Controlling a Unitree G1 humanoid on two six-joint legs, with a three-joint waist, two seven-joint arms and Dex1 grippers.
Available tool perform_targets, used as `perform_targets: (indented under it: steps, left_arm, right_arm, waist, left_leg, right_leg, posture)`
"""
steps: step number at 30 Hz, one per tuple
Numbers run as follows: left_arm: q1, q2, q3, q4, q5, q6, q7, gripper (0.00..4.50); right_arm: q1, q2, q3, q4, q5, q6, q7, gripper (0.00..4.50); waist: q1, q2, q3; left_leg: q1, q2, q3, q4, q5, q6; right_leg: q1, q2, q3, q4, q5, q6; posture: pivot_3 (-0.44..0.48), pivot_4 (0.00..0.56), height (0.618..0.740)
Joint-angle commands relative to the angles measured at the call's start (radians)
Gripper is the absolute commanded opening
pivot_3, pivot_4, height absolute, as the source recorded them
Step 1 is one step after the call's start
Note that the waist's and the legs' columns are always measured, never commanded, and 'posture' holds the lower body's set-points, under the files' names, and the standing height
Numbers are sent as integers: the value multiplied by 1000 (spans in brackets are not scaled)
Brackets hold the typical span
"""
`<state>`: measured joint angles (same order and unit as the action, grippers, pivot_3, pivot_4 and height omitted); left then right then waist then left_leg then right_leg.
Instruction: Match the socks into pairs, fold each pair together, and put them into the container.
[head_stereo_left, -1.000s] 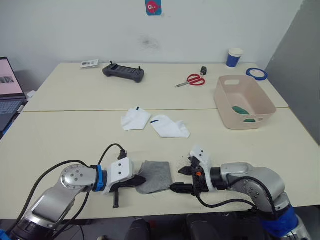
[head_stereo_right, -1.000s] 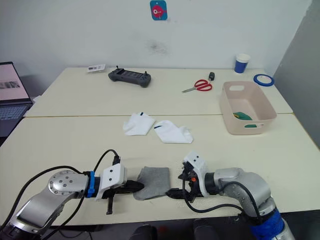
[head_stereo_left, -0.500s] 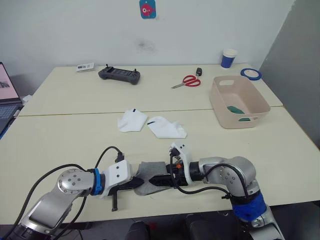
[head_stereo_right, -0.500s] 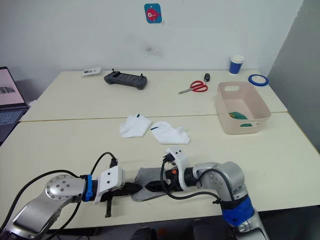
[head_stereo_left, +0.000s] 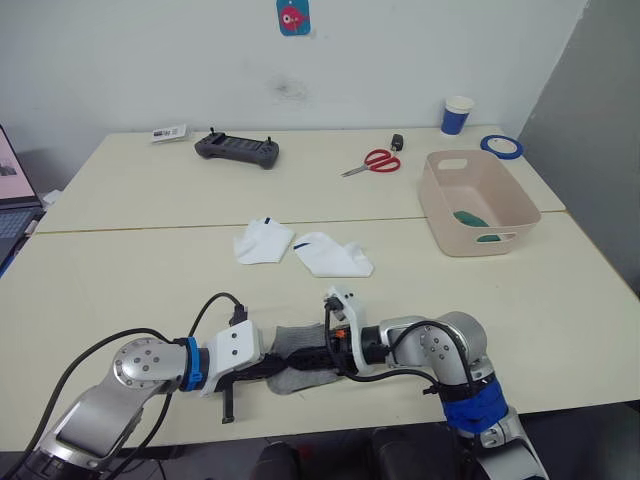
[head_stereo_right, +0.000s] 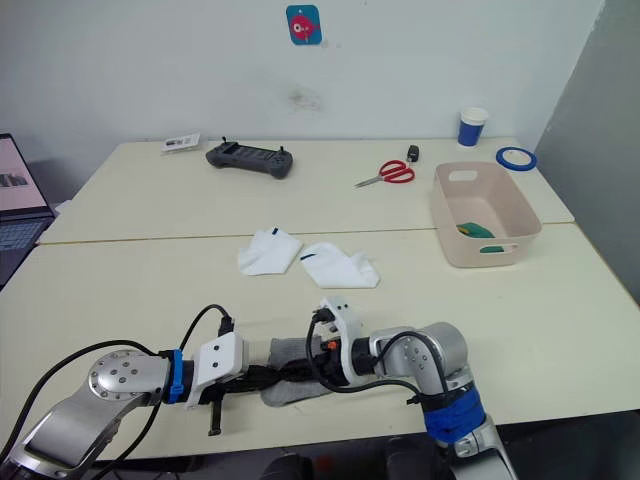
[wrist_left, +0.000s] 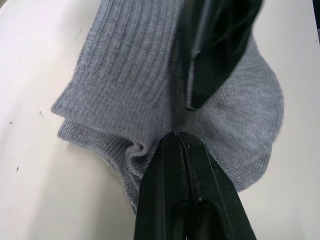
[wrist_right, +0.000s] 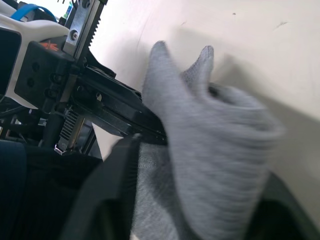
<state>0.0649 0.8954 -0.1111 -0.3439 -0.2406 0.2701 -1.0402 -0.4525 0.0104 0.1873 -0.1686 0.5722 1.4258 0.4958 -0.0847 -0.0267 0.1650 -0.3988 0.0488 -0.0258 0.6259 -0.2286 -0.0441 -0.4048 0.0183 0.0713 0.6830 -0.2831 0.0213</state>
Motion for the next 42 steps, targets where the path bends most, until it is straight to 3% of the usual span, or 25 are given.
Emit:
perform_targets:
  steps: [1, 4, 8, 13, 17, 23, 28, 32, 35, 38, 42]
  left_arm:
    - [20, 5, 7, 31, 7, 26, 0, 0]
    - [14, -16, 35, 16, -46, 25, -5, 0]
    - [-33, -104, 113, -27, -198, 104, 44, 0]
    - [-169, -126, 142, -40, -301, 215, 37, 0]
    - [-334, -153, 98, -48, -355, 307, 32, 862]
    - [-650, -248, -11, 46, -315, 375, 48, 2792]
    - [-813, -315, -105, 133, -261, 393, 39, 4438]
    - [-896, -395, -136, 198, -234, 400, 60, 4476]
    - [-925, -430, -140, 233, -217, 397, 64, 4476]
    - [-933, -439, -135, 250, -206, 387, 55, 4476]
    - [-934, -441, -126, 260, -198, 377, 47, 4476]
  right_arm:
    - [-2, 19, -10, -23, 36, -17, 6, 1000]
    - [8, 3, -15, -49, 40, -28, 11, 13]
    - [38, -63, -7, -123, 41, -52, 21, 13]
    - [130, -158, -84, -282, 91, -40, 12, 13]
    - [220, -203, -142, -400, 125, -44, -12, 0]
    - [375, -228, -286, -589, 194, -52, -57, 0]
    - [492, -208, -394, -696, 222, -119, -123, 0]
    - [477, -237, -497, -732, 214, -218, -167, 0]
    - [408, -359, -588, -723, 186, -283, -161, 0]
    - [314, -566, -641, -651, 120, -362, -114, 0]
    - [224, -840, -569, -487, -57, -558, -8, 0]
  waist:
    - [0, 0, 0]
    - [0, 0, 0]
    - [3, 1, 2]
    - [17, -5, 6]
    - [23, -5, 6]
    - [32, -6, 6]
    - [25, -6, 6]
    - [26, -6, 6]
    - [25, -6, 7]
    - [25, -5, 8]
    - [28, -5, 10]
  left_leg:
    - [0, 0, 0, 0, 0, 0]
    - [0, 0, 0, 0, 0, 0]
    - [-2, 0, 0, 0, 0, 0]
    - [-3, -1, -1, 1, 0, 0]
    - [-3, -1, -1, 1, 0, 0]
    - [-3, -2, -1, 1, 0, 0]
    - [-3, -2, -1, 1, 0, 0]
    - [-3, -2, -1, 1, 0, 0]
    - [-3, -2, 0, 2, 0, 0]
    - [-3, -4, 1, 2, 0, 0]
    - [-3, -3, 0, 1, 0, 0]
  right_leg:
    - [0, 0, 0, 0, 0, 0]
    - [0, 0, 0, 0, 0, 0]
    - [-1, 0, 0, -1, 0, 0]
    - [-1, -1, -2, -2, 0, 1]
    - [-1, -1, -1, -2, 0, 1]
    - [0, 0, -1, -2, 0, 2]
    - [0, 0, 0, -2, 0, 2]
    - [0, 1, 0, -2, 0, 2]
    - [0, 1, 1, -2, 0, 3]
    - [0, 0, 1, -2, 0, 3]
    - [0, 0, 0, -2, 0, 3]
  posture:
    - [0, 150, 740]
    - [0, 150, 740]
    - [0, 150, 740]
    - [0, 150, 740]
    - [0, 150, 740]
    - [0, 150, 740]
    - [0, 150, 740]
    - [0, 150, 740]
    - [0, 150, 740]
    - [0, 150, 740]
    - [0, 150, 740]
